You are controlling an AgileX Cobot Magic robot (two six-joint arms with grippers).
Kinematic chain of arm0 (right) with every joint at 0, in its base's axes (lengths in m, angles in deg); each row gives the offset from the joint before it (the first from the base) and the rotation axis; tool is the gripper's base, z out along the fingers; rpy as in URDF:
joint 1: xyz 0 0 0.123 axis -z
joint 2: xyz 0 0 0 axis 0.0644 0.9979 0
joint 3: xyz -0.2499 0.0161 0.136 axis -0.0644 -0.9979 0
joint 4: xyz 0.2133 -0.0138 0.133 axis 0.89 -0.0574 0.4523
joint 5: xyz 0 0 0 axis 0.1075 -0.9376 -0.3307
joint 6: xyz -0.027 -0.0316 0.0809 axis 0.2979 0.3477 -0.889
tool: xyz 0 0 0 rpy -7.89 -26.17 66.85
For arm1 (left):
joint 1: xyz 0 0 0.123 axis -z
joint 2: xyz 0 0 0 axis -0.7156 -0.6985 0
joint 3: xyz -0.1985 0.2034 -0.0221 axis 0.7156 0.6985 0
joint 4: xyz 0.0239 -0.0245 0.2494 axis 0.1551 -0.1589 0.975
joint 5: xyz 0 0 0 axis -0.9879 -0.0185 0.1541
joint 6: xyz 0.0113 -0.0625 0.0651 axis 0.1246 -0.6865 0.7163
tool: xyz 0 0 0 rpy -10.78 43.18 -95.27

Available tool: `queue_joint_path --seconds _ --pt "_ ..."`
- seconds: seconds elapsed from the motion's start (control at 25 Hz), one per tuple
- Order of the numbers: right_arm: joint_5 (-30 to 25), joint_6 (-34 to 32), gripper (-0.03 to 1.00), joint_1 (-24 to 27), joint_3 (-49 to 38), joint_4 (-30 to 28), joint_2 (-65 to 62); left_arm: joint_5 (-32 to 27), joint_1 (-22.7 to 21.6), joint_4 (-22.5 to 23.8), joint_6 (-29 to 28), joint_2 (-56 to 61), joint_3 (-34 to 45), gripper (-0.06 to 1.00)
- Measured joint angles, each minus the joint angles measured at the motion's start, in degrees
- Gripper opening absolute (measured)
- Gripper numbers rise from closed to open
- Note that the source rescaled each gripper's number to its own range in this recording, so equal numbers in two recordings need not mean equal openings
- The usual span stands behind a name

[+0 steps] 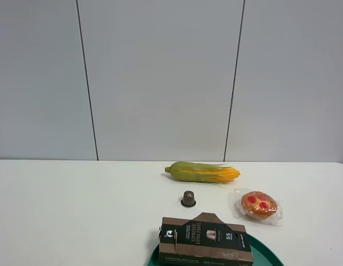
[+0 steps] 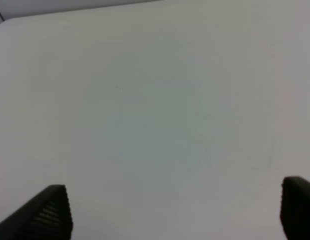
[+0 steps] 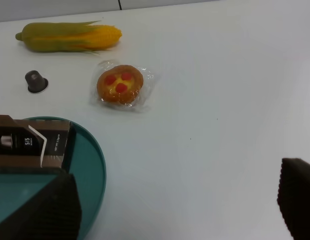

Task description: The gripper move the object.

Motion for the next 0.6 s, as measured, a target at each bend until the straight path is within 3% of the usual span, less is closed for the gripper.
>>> queue_joint_path --seconds 0.32,0.6 --pt "0.0 0.0 1.0 0.0 0.0 0.0 0.0 0.0 0.0 -0.14 3.22 0.0 0.0 0.69" --pt "0.0 0.0 1.0 0.0 0.0 -0.31 0.0 0.0 0.0 1.63 1.02 0.0 0.0 0.69"
